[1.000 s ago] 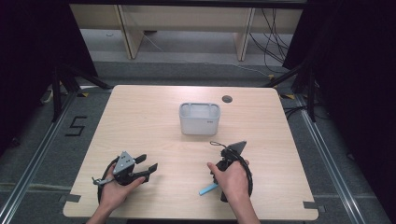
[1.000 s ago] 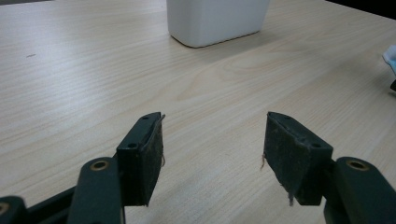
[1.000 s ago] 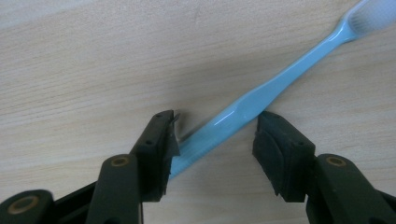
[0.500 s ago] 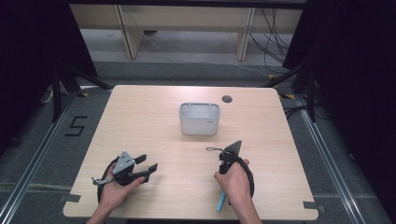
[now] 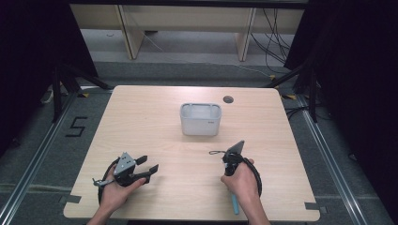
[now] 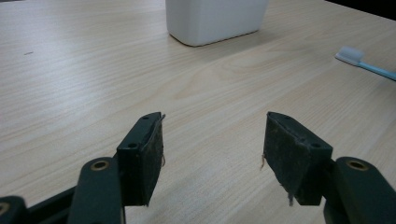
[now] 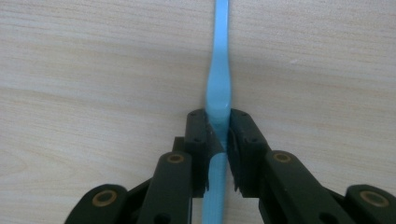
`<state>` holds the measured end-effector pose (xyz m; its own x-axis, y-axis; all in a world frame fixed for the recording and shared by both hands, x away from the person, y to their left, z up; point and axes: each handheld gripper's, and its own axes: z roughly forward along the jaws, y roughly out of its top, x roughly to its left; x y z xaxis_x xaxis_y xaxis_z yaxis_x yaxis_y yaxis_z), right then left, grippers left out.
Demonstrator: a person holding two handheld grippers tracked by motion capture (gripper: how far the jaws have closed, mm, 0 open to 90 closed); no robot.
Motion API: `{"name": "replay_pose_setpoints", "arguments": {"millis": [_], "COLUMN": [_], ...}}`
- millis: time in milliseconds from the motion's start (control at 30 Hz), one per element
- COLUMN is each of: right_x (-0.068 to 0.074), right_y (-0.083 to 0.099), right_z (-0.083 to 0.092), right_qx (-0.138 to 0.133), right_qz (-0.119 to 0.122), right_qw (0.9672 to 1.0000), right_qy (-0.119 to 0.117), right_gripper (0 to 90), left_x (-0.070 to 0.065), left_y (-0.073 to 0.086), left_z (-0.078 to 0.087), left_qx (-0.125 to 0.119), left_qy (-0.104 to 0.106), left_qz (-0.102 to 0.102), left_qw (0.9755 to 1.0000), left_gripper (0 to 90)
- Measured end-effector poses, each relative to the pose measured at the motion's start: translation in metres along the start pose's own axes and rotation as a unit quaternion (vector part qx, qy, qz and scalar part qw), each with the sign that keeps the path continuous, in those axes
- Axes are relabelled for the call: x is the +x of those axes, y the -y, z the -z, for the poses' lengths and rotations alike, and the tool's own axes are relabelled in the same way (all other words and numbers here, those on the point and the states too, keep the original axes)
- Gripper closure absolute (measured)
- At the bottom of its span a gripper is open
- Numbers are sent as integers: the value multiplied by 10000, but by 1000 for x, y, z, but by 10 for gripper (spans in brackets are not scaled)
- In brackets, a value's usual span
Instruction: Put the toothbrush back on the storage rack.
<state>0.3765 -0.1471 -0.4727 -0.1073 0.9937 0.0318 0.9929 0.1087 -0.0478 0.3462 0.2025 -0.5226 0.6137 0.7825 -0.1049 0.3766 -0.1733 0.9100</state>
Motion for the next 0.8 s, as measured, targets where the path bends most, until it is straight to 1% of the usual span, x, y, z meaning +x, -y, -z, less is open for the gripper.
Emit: {"name": "replay_pose_setpoints", "arguments": {"millis": [33, 67, 100, 233, 267, 300, 333, 367, 400, 433, 467, 500, 533, 567, 633, 667, 700, 733, 767, 800], "right_x": [0, 0, 0, -1, -2, -2, -1, -4, -5, -6, -6, -5, -8, -7, -9, -10, -11, -11, -10, -10], "right_y": [0, -1, -1, -1, 0, -1, 0, -1, 0, 0, 0, 1, 2, 2, 3, 3, 3, 3, 5, 5], "right_z": [0, 0, 1, 0, 0, 0, -3, 2, 2, 3, 3, 4, 4, 5, 6, 7, 7, 7, 9, 9], "right_qx": [-43, 24, 24, -20, -63, -152, -334, -88, -124, -156, -156, -265, -325, -327, -378, -416, -422, -422, -486, -516], "right_qz": [12, 2, -7, 142, 205, 125, 42, 143, 146, 169, 169, 86, 193, 129, 221, 229, 309, 309, 325, 340], "right_qw": [10000, 10000, 10000, 9999, 9998, 9998, 9994, 9998, 9996, 9997, 9997, 9996, 9993, 9994, 9990, 9989, 9986, 9986, 9982, 9980], "right_qy": [12, -3, -1, -20, -6, -32, 65, -135, -203, -122, -122, 12, -6, -35, -21, -60, -76, -76, -113, -95], "right_gripper": [788, 789, 789, 790, 791, 791, 792, 792, 792, 791, 791, 791, 791, 791, 792, 791, 792, 792, 791, 792], "left_x": [0, 0, 0, 0, 0, 0, 0, 0, -1, -1, -1, -1, -1, -1, -1, -1, -1, -1, -1, -1], "left_y": [0, 0, 0, 0, 0, 0, 0, 0, 0, 0, 0, 0, 0, 0, 0, 0, 0, 0, 0, 0], "left_z": [0, 0, 0, 0, 1, 1, 1, 1, 1, 1, 1, 1, 1, 1, 1, 1, 1, 1, 1, 1], "left_qx": [-2, -2, -8, -9, -14, 28, 16, 20, 22, 30, 30, 32, 29, 27, 25, 25, 23, 23, 20, 14], "left_qy": [-1, -1, -3, -8, -21, -50, -47, -49, -52, -56, -56, -59, -59, -61, -64, -65, -63, -63, -64, -58], "left_qz": [2, 5, 10, 25, 24, 15, 21, 17, 16, 7, 7, 5, 12, 17, 21, 17, 14, 14, 9, 9], "left_qw": [10000, 10000, 10000, 10000, 10000, 10000, 10000, 10000, 10000, 10000, 10000, 10000, 10000, 10000, 10000, 10000, 10000, 10000, 10000, 10000], "left_gripper": [374, 374, 374, 373, 373, 373, 373, 373, 373, 374, 374, 374, 374, 374, 374, 374, 374, 374, 374, 374]}}
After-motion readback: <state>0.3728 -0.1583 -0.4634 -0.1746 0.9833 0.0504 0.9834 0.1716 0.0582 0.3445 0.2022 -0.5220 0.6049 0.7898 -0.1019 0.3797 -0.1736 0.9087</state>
